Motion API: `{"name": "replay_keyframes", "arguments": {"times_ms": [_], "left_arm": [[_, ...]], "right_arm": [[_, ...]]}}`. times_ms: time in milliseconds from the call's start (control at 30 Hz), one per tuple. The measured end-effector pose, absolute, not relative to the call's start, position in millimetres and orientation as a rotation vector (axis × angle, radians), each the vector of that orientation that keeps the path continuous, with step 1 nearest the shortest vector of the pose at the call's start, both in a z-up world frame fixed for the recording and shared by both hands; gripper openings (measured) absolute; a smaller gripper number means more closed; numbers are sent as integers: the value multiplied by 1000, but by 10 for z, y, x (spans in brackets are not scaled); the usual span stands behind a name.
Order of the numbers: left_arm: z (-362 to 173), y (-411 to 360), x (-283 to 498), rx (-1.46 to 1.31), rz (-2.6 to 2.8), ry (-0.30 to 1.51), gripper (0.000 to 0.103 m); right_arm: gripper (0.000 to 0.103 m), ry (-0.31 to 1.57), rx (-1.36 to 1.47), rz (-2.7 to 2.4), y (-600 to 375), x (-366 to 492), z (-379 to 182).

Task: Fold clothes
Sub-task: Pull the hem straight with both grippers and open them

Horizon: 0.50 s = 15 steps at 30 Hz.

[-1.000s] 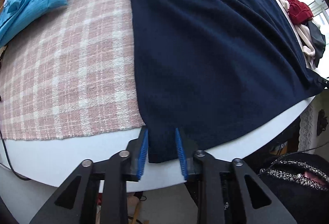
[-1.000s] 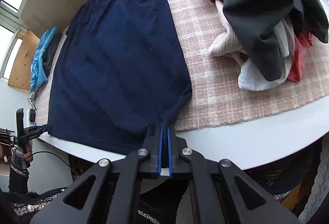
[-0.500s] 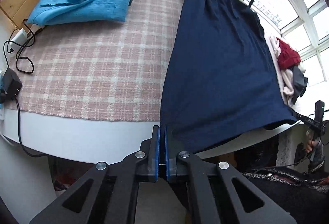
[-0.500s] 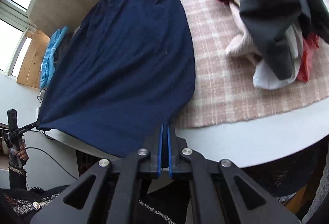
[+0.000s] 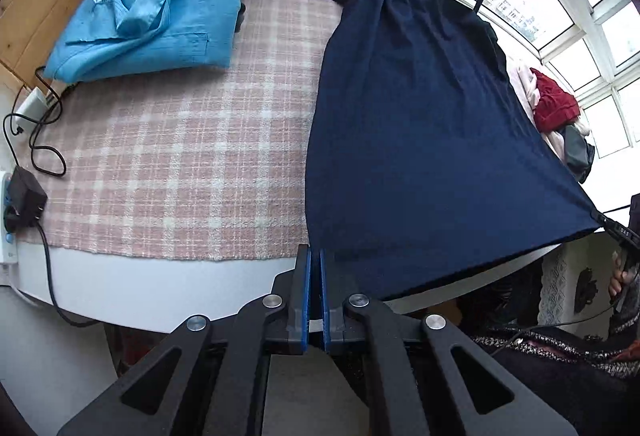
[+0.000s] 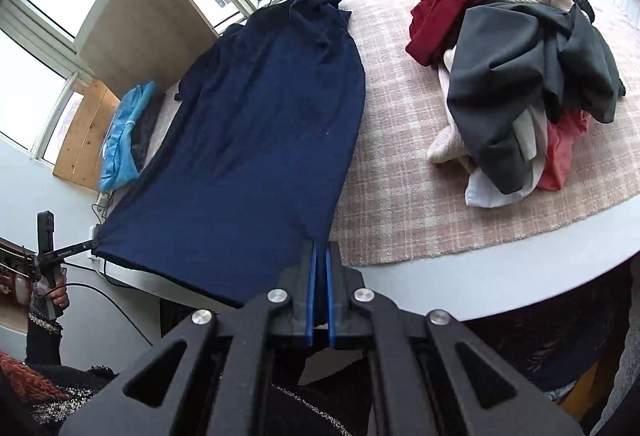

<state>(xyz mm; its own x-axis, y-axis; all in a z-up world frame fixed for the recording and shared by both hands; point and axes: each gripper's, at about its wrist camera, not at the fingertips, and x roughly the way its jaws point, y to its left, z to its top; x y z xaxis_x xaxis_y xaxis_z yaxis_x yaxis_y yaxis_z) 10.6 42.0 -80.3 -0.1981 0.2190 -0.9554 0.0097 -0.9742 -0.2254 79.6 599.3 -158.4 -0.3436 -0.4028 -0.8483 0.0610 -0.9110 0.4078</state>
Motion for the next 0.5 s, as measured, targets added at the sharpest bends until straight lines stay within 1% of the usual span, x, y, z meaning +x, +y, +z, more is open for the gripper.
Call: {"name": "replay_keyframes", "arguments": {"times_ms": [100, 267, 300, 367, 400, 433, 467, 500], "left_arm": [[-915, 415, 127, -1945, 2286, -246, 4], [-1544, 452, 168, -2111, 2178, -219, 3], [-1633, 455, 159, -2130, 2156, -233, 3], [-1775, 458, 139, -2164, 2117, -257, 3], [-1754, 455, 126, -2170, 2115, -255, 6], [-1734, 452, 114, -2176, 2113, -254, 6], [-1695, 441, 104, -2179, 2113, -253, 11], [-1619, 414, 102, -2175, 2121, -253, 20]], "right_arm": [[4, -460, 1701, -2287, 5975, 801, -1952], [4, -394, 1848, -2247, 5847, 827, -2540], [4, -375, 1871, -2240, 5818, 828, -2634], [4, -328, 1887, -2227, 5771, 796, -2640], [6, -306, 1895, -2218, 5752, 780, -2624], [7, -283, 1902, -2209, 5733, 765, -2609], [9, -265, 1909, -2198, 5721, 751, -2583], [14, -264, 1914, -2185, 5741, 741, -2518]]}}
